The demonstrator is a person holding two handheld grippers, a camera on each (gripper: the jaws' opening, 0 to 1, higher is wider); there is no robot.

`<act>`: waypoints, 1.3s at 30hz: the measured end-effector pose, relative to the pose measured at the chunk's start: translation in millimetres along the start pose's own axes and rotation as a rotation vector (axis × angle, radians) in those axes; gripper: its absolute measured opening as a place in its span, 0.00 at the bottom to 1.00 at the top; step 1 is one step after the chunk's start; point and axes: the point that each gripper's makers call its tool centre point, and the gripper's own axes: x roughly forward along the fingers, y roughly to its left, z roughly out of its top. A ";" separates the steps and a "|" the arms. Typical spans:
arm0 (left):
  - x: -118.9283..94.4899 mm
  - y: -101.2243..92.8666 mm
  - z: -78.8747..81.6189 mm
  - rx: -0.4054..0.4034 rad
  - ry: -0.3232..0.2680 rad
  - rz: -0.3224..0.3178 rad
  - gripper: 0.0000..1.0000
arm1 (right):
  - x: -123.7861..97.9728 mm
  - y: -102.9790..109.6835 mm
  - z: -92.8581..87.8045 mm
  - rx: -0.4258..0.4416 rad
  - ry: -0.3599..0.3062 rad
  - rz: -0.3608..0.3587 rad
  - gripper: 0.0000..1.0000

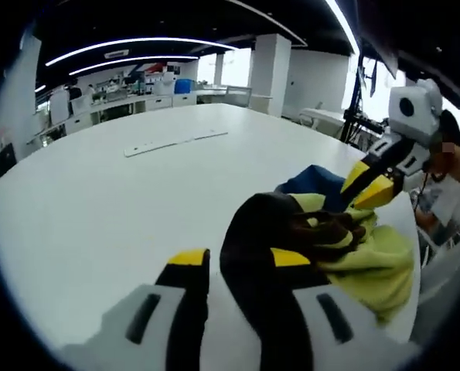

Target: Fold the garment on the visible template until the final outline fits inside the template.

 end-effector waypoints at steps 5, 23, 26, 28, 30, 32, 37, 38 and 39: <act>10.7 5.2 -8.7 -0.014 0.018 -0.008 0.25 | 3.0 1.8 -2.4 -0.003 0.028 -0.007 0.05; 16.7 3.7 -12.8 -0.029 0.066 0.059 0.10 | 15.2 0.4 -15.0 -0.063 0.115 -0.086 0.00; 17.3 8.8 -15.4 -0.030 0.089 0.073 0.02 | 13.2 0.2 -13.3 -0.081 0.104 -0.101 0.00; 17.9 7.8 -17.4 -0.072 0.088 0.064 0.00 | 11.3 0.6 -10.4 -0.081 0.085 -0.106 0.00; 17.9 5.9 -17.6 -0.071 0.090 0.058 0.00 | 10.2 -0.6 -8.0 -0.069 0.070 -0.107 0.00; 18.5 5.4 -17.1 -0.080 0.094 0.052 0.00 | 8.5 -1.3 -4.3 -0.057 0.051 -0.107 0.00; 3.7 7.5 -12.0 -0.076 0.088 0.070 0.00 | -1.0 -2.6 9.1 -0.060 0.007 -0.113 0.00; 0.0 8.6 -8.3 -0.075 0.077 0.078 0.00 | -2.8 -3.7 11.1 -0.057 0.001 -0.116 0.00; -3.7 9.3 -4.9 -0.068 0.066 0.086 0.00 | -6.0 -5.8 14.8 -0.051 -0.012 -0.122 0.00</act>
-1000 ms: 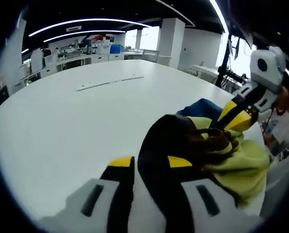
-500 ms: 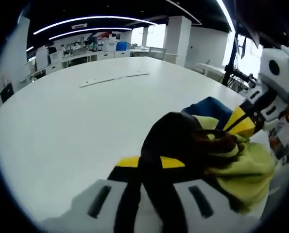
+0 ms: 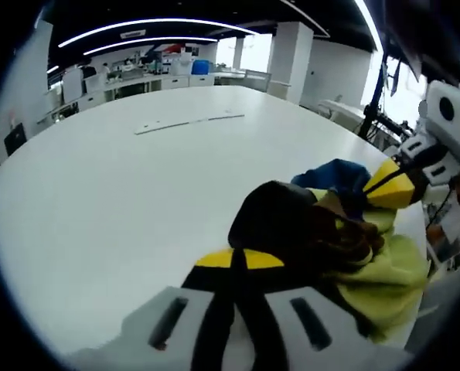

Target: Fold the garment on the visible template until the final outline fits inside the template.

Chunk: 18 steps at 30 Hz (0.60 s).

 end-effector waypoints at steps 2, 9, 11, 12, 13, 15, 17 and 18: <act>-9.6 0.0 7.5 0.019 -0.027 0.012 0.00 | -4.6 -4.6 5.0 0.004 -0.017 -0.016 0.00; -35.9 8.8 31.4 -0.015 -0.107 0.044 0.00 | -19.5 -22.5 18.7 0.016 -0.051 -0.062 0.00; -42.1 16.1 36.2 -0.015 -0.120 0.069 0.00 | -25.2 -29.2 24.2 0.021 -0.063 -0.073 0.00; -44.9 18.7 38.2 -0.010 -0.125 0.079 0.00 | -26.8 -30.5 26.2 0.020 -0.065 -0.075 0.00; -47.2 20.1 40.6 -0.007 -0.129 0.089 0.00 | -29.5 -34.3 29.1 0.019 -0.071 -0.086 0.00; -53.5 27.2 45.3 -0.005 -0.142 0.116 0.00 | -32.6 -38.2 31.1 0.007 -0.077 -0.093 0.00; -59.1 34.4 50.2 -0.011 -0.156 0.135 0.00 | -36.9 -45.3 35.1 -0.001 -0.083 -0.106 0.00; -61.2 37.1 52.4 -0.018 -0.164 0.142 0.00 | -39.0 -50.0 38.2 -0.011 -0.085 -0.112 0.00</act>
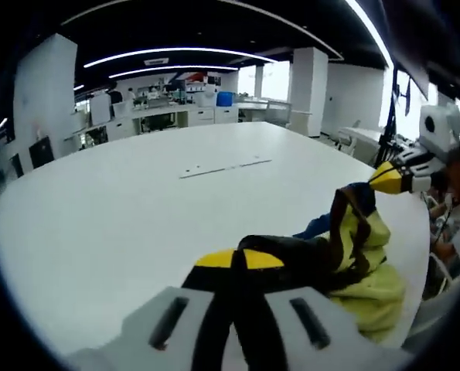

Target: Fold the garment on the visible template until the final outline fits inside the template.

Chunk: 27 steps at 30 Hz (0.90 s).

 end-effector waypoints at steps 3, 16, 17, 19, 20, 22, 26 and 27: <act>-4.8 11.1 10.1 -0.013 -0.029 0.014 0.00 | -4.0 -9.7 7.6 -0.016 -0.010 -0.018 0.00; -15.9 55.8 16.4 -0.073 -0.041 0.112 0.00 | 2.0 -58.4 43.6 -0.078 -0.051 -0.087 0.00; -17.1 60.7 16.5 -0.078 -0.044 0.121 0.00 | 4.8 -62.9 46.1 -0.079 -0.055 -0.094 0.00; -18.1 70.2 16.2 -0.087 -0.045 0.135 0.00 | 10.0 -72.1 49.0 -0.055 -0.057 -0.109 0.00; -18.2 73.2 15.6 -0.092 -0.042 0.138 0.00 | 11.7 -74.3 49.7 -0.051 -0.057 -0.113 0.00; -19.8 78.8 12.3 -0.110 -0.033 0.154 0.00 | 17.6 -80.9 51.7 -0.050 -0.055 -0.122 0.00; -19.4 93.3 9.4 -0.119 -0.027 0.177 0.00 | 31.1 -93.0 51.7 -0.025 -0.046 -0.137 0.00; -19.3 95.5 8.3 -0.123 -0.026 0.181 0.00 | 34.3 -96.2 51.4 -0.015 -0.046 -0.143 0.00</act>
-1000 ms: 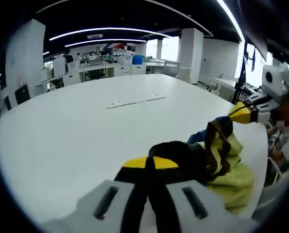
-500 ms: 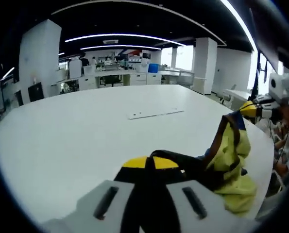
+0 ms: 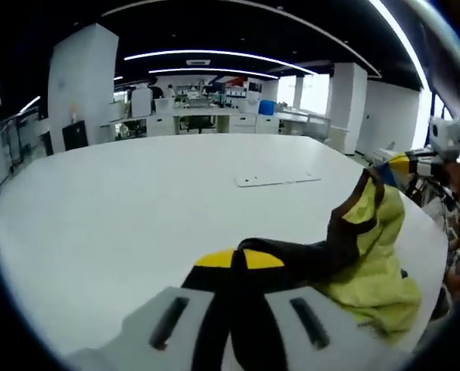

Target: Fold the garment on the visible template until the final outline fits inside the template.

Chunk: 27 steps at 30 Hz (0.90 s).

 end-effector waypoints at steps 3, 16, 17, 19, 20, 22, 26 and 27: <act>3.5 9.4 -3.7 -0.010 0.011 0.011 0.00 | 12.1 -10.8 -6.8 0.037 0.021 -0.022 0.00; 21.3 39.1 -21.7 -0.065 0.064 0.051 0.00 | 74.3 -62.1 -61.8 0.116 0.142 -0.111 0.00; 22.2 39.1 -22.0 -0.063 0.064 0.051 0.00 | 74.4 -58.9 -66.3 0.120 0.149 -0.109 0.00; 27.8 39.5 -23.8 -0.058 0.072 0.050 0.00 | 84.1 -56.9 -72.4 0.111 0.159 -0.103 0.00; 29.4 36.4 -25.1 -0.050 0.075 0.049 0.00 | 87.1 -55.9 -74.7 0.103 0.166 -0.100 0.00; 35.1 39.9 -26.6 -0.044 0.081 0.049 0.00 | 92.5 -50.8 -79.6 0.090 0.177 -0.092 0.00; 44.9 48.6 -34.1 -0.028 0.108 0.063 0.00 | 101.5 -50.1 -93.5 0.096 0.206 -0.092 0.00; 47.1 49.6 -36.7 -0.027 0.117 0.063 0.00 | 102.7 -50.4 -95.1 0.098 0.210 -0.092 0.00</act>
